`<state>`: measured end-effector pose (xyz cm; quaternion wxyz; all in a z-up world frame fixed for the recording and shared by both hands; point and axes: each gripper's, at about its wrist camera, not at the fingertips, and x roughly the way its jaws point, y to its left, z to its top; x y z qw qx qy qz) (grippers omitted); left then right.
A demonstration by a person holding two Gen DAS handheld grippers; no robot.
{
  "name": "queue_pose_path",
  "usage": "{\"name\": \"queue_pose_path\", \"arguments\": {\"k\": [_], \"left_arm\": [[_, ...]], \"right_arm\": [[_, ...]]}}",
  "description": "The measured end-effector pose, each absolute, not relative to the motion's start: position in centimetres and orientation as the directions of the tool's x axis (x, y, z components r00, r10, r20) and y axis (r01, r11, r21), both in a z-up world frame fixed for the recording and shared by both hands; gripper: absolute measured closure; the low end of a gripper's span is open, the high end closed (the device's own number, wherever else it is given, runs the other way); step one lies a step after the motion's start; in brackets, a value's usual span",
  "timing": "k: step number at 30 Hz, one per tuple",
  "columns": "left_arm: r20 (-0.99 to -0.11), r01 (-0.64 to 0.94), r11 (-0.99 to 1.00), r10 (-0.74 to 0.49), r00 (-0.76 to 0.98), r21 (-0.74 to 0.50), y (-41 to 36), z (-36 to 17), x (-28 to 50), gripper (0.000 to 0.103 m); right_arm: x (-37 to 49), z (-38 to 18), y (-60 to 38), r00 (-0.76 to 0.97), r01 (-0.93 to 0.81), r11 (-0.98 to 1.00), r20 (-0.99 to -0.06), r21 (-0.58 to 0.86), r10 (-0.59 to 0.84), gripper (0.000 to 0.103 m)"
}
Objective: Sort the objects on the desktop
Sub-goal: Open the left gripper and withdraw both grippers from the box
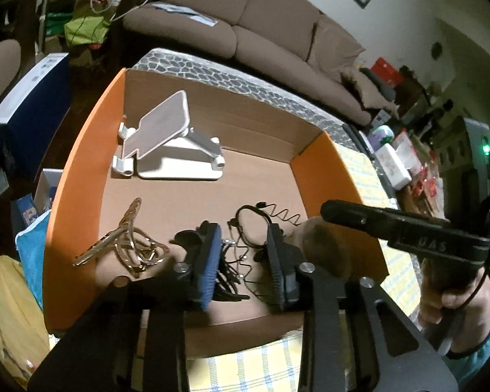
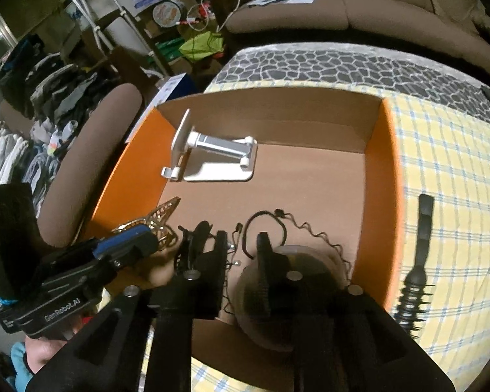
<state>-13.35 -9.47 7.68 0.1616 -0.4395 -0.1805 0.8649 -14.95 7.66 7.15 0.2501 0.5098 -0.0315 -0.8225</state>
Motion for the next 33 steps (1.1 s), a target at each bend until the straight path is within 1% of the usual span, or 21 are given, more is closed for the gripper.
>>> {"name": "queue_pose_path", "arguments": {"k": [1, 3, 6, 9, 11, 12, 13, 14, 15, 16, 18, 21, 23, 25, 33], "left_arm": [[-0.7, -0.128, -0.884, 0.437, -0.565, -0.449, -9.2, 7.9, -13.3, 0.073], [-0.696, -0.147, -0.885, 0.442, -0.565, -0.442, -8.6, 8.3, -13.0, 0.07], [-0.693, -0.172, -0.884, 0.451, -0.563, -0.436, -7.5, 8.9, -12.7, 0.062], [-0.688, -0.194, -0.886, 0.451, -0.568, -0.421, -6.2, 9.7, -12.2, 0.05], [-0.677, -0.206, -0.874, 0.473, -0.564, -0.439, -5.4, 9.9, -12.0, 0.03], [-0.673, -0.214, -0.867, 0.486, -0.558, -0.45, -4.9, 9.9, -12.0, 0.024], [-0.671, -0.219, -0.864, 0.493, -0.554, -0.454, -4.4, 9.9, -12.0, 0.013], [-0.671, -0.225, -0.862, 0.497, -0.55, -0.455, -3.9, 9.9, -12.0, 0.004], [-0.67, -0.231, -0.859, 0.503, -0.546, -0.457, -3.4, 9.9, -11.9, 0.001], [-0.669, -0.236, -0.856, 0.508, -0.542, -0.46, -3.0, 10.0, -11.8, 0.0], [-0.673, -0.244, -0.855, 0.513, -0.533, -0.458, -1.9, 10.1, -11.8, 0.0], [-0.674, -0.256, -0.854, 0.516, -0.529, -0.453, -0.6, 10.4, -11.5, 0.0], [-0.677, -0.267, -0.856, 0.514, -0.527, -0.443, 0.5, 10.7, -11.3, 0.0], [-0.685, -0.281, -0.862, 0.505, -0.525, -0.421, 1.7, 11.0, -11.0, 0.0], [-0.712, -0.358, -0.869, 0.488, -0.505, -0.342, 7.2, 11.3, -8.9, 0.0]], "right_arm": [[-14.9, 7.4, 7.9, -0.362, 0.377, -0.875, -0.821, 0.305, -0.442, 0.075], [-14.8, 7.8, 8.7, -0.377, 0.368, -0.879, -0.815, 0.304, -0.44, 0.071], [-14.9, 8.5, 10.1, -0.398, 0.349, -0.884, -0.805, 0.31, -0.439, 0.065], [-14.9, 9.1, 11.9, -0.42, 0.329, -0.891, -0.797, 0.313, -0.435, 0.056], [-14.9, 9.4, 13.2, -0.432, 0.311, -0.896, -0.793, 0.317, -0.43, 0.052], [-15.0, 9.5, 13.8, -0.436, 0.3, -0.898, -0.791, 0.322, -0.429, 0.049], [-15.0, 9.6, 14.3, -0.437, 0.293, -0.898, -0.789, 0.328, -0.431, 0.045], [-15.0, 9.7, 14.9, -0.438, 0.284, -0.897, -0.786, 0.339, -0.436, 0.042], [-15.0, 9.6, 15.7, -0.434, 0.276, -0.893, -0.783, 0.357, -0.446, 0.034], [-15.0, 9.6, 16.4, -0.429, 0.269, -0.891, -0.782, 0.366, -0.451, 0.028], [-15.0, 9.6, 17.3, -0.431, 0.259, -0.892, -0.782, 0.371, -0.451, 0.021], [-14.8, 9.7, 18.6, -0.447, 0.246, -0.903, -0.786, 0.351, -0.428, 0.017], [-14.8, 9.7, 19.4, -0.455, 0.235, -0.91, -0.789, 0.341, -0.413, 0.012], [-14.6, 9.9, 20.6, -0.477, 0.215, -0.92, -0.787, 0.328, -0.392, 0.001], [-14.2, 9.8, 24.6, -0.498, 0.178, -0.924, -0.779, 0.339, -0.382, 0.001]]}}
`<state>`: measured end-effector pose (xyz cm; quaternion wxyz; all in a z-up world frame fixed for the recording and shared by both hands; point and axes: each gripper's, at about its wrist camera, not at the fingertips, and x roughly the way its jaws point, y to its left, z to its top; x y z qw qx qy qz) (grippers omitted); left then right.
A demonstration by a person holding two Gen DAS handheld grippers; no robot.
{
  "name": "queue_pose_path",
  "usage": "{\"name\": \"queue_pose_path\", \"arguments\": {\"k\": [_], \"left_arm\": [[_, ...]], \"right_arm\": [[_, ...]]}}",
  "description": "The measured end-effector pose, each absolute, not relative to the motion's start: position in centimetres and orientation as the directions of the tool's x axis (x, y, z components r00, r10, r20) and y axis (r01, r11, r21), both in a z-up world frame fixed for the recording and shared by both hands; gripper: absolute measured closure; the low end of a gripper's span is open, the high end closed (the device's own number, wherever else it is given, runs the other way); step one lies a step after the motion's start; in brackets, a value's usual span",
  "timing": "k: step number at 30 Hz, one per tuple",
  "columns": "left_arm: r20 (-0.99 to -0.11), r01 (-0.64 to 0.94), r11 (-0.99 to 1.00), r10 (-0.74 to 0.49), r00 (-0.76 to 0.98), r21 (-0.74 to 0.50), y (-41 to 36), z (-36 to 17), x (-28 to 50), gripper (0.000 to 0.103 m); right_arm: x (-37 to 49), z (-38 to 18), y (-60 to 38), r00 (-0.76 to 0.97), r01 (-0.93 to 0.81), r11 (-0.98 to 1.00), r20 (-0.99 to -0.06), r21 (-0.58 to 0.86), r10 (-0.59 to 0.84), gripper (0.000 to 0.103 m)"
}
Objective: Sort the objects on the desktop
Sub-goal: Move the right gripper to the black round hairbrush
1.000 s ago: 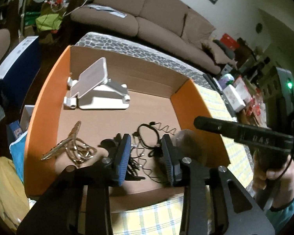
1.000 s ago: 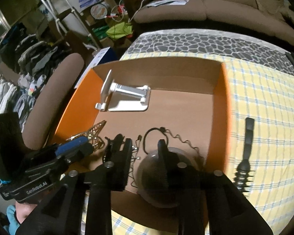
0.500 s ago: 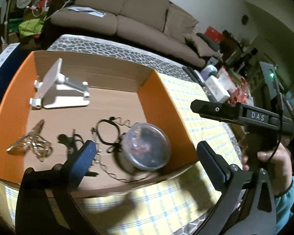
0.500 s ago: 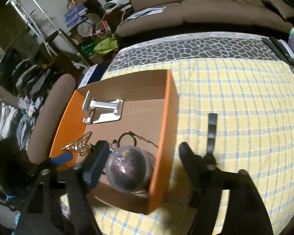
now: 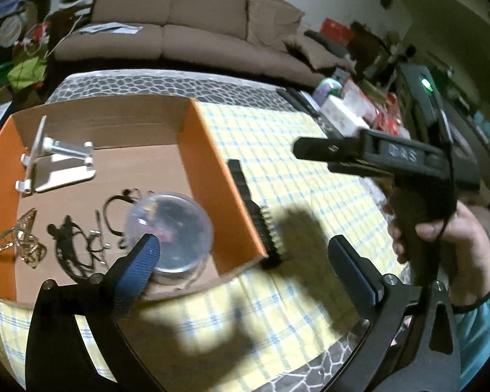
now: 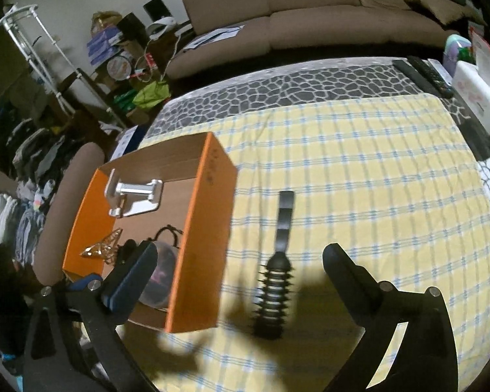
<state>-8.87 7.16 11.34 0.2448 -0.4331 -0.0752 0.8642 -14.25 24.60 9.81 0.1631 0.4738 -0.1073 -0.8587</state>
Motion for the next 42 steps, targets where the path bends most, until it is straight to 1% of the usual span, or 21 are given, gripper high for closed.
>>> {"name": "queue_pose_path", "arguments": {"k": [6, 8, 11, 13, 14, 16, 19, 32, 39, 41, 42], "left_arm": [[-0.728, -0.408, -0.86, 0.487, -0.483, -0.305, 10.7, 10.2, -6.7, 0.0], [-0.735, -0.417, -0.858, 0.486, -0.472, -0.3, 11.5, 9.7, -6.1, 0.0], [-0.745, -0.422, -0.856, 0.484, -0.459, -0.297, 12.5, 9.0, -5.5, 0.0], [-0.75, -0.425, -0.855, 0.485, -0.45, -0.298, 12.9, 8.6, -5.2, 0.0], [-0.752, -0.427, -0.854, 0.485, -0.446, -0.298, 13.2, 8.4, -5.0, 0.0], [-0.758, -0.431, -0.854, 0.482, -0.44, -0.293, 13.8, 8.1, -4.7, 0.0], [-0.764, -0.437, -0.853, 0.478, -0.434, -0.286, 14.2, 7.7, -4.4, 0.0], [-0.781, -0.423, -0.862, 0.461, -0.421, -0.281, 13.5, 6.3, -4.3, 0.0], [-0.788, -0.418, -0.864, 0.456, -0.412, -0.281, 13.6, 5.7, -4.5, 0.0], [-0.789, -0.418, -0.863, 0.458, -0.41, -0.284, 13.4, 5.6, -4.5, 0.0], [-0.789, -0.417, -0.863, 0.457, -0.409, -0.284, 13.4, 5.5, -4.5, 0.0]], "right_arm": [[-14.2, 7.6, 26.2, -0.459, 0.147, -0.934, -0.814, 0.326, -0.356, 0.001], [-14.3, 6.8, 26.3, -0.443, 0.141, -0.937, -0.826, 0.32, -0.349, 0.002], [-14.5, 5.4, 26.2, -0.416, 0.139, -0.942, -0.845, 0.306, -0.336, 0.012], [-14.6, 4.5, 26.0, -0.397, 0.138, -0.945, -0.858, 0.296, -0.327, 0.025], [-14.6, 4.0, 25.9, -0.385, 0.138, -0.947, -0.865, 0.291, -0.322, 0.029], [-14.8, 3.0, 25.8, -0.363, 0.133, -0.951, -0.879, 0.281, -0.31, 0.042], [-14.8, 1.8, 25.1, -0.335, 0.141, -0.955, -0.895, 0.261, -0.294, 0.049], [-15.4, -0.1, 23.6, -0.284, 0.158, -0.952, -0.911, 0.261, -0.298, 0.05], [-15.3, -1.0, 22.7, -0.271, 0.181, -0.958, -0.925, 0.222, -0.265, 0.049], [-15.1, -1.0, 22.5, -0.28, 0.192, -0.959, -0.925, 0.208, -0.257, 0.05], [-15.1, -1.0, 22.5, -0.281, 0.195, -0.959, -0.926, 0.203, -0.253, 0.053]]}}
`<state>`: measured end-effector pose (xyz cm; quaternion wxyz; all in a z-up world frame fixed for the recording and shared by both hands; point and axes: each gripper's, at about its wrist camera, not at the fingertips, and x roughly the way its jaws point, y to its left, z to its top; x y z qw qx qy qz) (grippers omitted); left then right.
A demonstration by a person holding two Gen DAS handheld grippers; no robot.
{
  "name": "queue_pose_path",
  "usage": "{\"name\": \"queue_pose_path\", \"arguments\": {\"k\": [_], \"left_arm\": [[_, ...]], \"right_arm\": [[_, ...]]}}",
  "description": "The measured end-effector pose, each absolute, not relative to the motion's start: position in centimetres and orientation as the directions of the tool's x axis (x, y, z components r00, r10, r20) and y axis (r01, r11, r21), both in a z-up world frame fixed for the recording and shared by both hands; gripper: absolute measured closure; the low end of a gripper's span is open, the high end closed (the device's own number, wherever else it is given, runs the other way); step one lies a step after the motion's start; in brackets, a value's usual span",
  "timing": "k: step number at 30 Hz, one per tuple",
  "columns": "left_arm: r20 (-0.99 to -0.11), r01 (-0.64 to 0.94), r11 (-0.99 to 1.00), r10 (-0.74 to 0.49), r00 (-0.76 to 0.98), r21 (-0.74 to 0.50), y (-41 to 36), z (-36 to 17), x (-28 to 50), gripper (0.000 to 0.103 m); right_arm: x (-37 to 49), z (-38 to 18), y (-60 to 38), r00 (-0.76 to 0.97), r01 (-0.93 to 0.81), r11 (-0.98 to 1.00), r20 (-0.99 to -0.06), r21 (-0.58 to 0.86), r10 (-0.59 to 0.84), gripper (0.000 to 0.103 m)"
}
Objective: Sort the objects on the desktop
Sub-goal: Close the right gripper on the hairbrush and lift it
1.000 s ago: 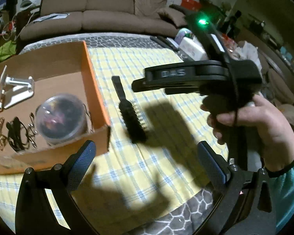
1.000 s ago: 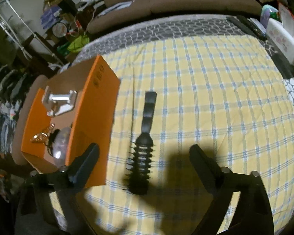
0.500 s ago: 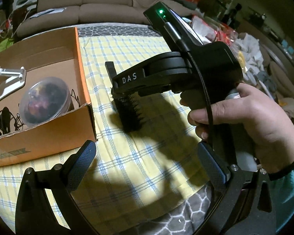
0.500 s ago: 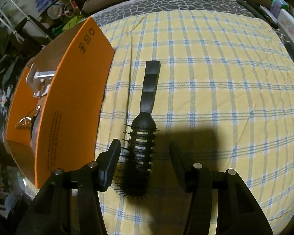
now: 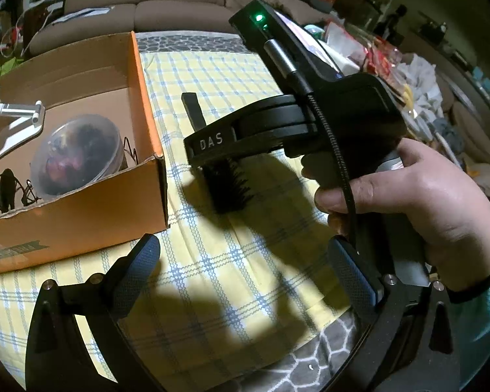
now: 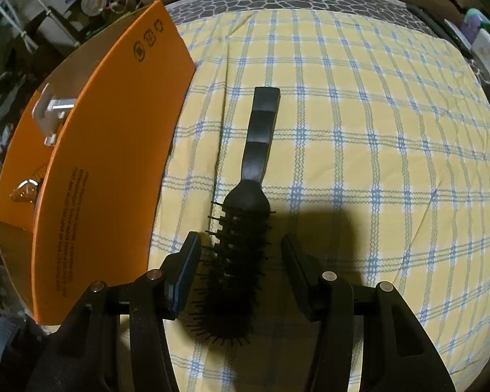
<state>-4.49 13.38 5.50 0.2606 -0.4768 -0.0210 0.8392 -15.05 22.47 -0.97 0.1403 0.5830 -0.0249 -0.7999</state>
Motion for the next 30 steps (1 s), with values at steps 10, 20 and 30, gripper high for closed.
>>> {"name": "queue_pose_path", "arguments": {"k": [10, 20, 30], "left_arm": [[-0.789, -0.41, -0.861, 0.466, -0.4, -0.301, 13.7, 5.3, -5.1, 0.0], [-0.76, -0.391, -0.825, 0.545, -0.353, -0.409, 14.8, 4.7, -6.8, 0.0], [-0.67, -0.399, -0.729, 0.677, -0.304, -0.556, 16.2, 5.2, -8.6, 0.006]], "right_arm": [[-14.2, -0.3, 23.7, -0.288, 0.196, -0.944, -0.904, 0.266, -0.315, 0.065], [-12.8, 2.5, 27.7, -0.304, 0.146, -0.859, -0.804, 0.491, -0.511, 0.066], [-11.4, 3.6, 29.3, -0.295, 0.127, -0.798, -0.746, 0.589, -0.598, 0.066]]}}
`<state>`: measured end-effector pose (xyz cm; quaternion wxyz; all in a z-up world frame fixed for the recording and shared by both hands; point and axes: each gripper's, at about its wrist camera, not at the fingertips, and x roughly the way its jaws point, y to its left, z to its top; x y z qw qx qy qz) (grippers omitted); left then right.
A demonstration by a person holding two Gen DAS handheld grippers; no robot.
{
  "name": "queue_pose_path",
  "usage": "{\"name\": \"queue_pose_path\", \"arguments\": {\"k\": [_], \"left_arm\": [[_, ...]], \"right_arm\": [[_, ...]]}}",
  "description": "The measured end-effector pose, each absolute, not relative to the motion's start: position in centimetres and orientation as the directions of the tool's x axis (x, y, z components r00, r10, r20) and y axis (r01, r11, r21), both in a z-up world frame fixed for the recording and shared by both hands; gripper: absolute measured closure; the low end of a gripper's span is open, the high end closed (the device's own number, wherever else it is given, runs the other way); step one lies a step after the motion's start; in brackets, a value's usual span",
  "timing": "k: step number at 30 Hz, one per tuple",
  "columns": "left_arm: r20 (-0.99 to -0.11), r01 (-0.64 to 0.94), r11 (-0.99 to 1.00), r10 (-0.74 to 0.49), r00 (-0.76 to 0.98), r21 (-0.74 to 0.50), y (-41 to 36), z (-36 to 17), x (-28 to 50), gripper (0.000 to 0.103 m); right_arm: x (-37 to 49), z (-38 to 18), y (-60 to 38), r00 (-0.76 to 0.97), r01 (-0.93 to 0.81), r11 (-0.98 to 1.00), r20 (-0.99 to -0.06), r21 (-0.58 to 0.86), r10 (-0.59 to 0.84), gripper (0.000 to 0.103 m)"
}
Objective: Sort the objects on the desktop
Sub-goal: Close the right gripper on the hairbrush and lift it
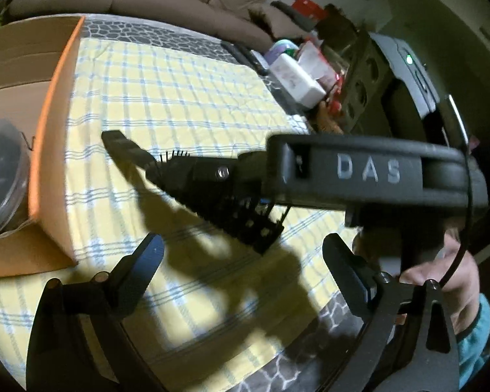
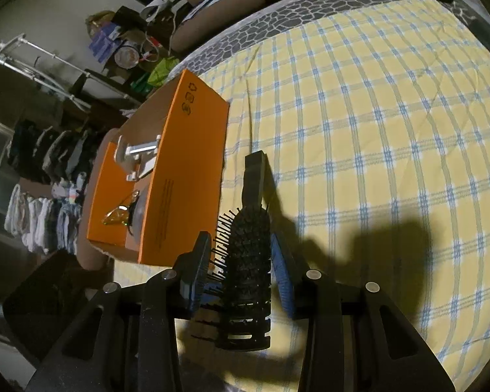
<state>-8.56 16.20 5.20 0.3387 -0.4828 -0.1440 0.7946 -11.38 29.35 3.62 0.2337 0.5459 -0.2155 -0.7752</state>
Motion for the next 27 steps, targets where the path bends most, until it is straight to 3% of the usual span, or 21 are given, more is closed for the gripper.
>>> {"name": "queue_pose_path", "arguments": {"k": [3, 5, 9, 11, 16, 27], "left_arm": [[-0.679, -0.396, -0.738, 0.667, -0.305, -0.546, 16.4, 5.0, -9.1, 0.007], [-0.695, -0.383, -0.756, 0.647, -0.315, -0.53, 16.4, 4.8, -9.4, 0.021], [-0.678, -0.385, -0.735, 0.671, -0.299, -0.558, 16.1, 4.5, -9.5, 0.03], [-0.67, -0.417, -0.722, 0.682, -0.294, -0.553, 16.5, 4.8, -9.1, 0.05], [-0.668, -0.46, -0.715, 0.683, -0.295, -0.527, 17.4, 6.0, -8.4, 0.066], [-0.611, -0.518, -0.706, 0.695, -0.377, -0.483, 15.9, 11.4, -8.5, 0.066]], "right_arm": [[-11.5, 3.1, 29.7, -0.282, 0.119, -0.795, -0.747, 0.595, -0.602, 0.066], [-11.5, 2.9, 29.9, -0.271, 0.116, -0.786, -0.742, 0.607, -0.613, 0.066], [-11.3, 2.7, 29.9, -0.253, 0.126, -0.781, -0.742, 0.611, -0.621, 0.066], [-11.4, 2.8, 29.7, -0.252, 0.133, -0.785, -0.745, 0.605, -0.617, 0.066], [-11.4, 3.1, 29.7, -0.264, 0.136, -0.784, -0.741, 0.605, -0.617, 0.066], [-11.1, 8.0, 29.5, -0.356, 0.189, -0.748, -0.666, 0.636, -0.656, 0.066]]}}
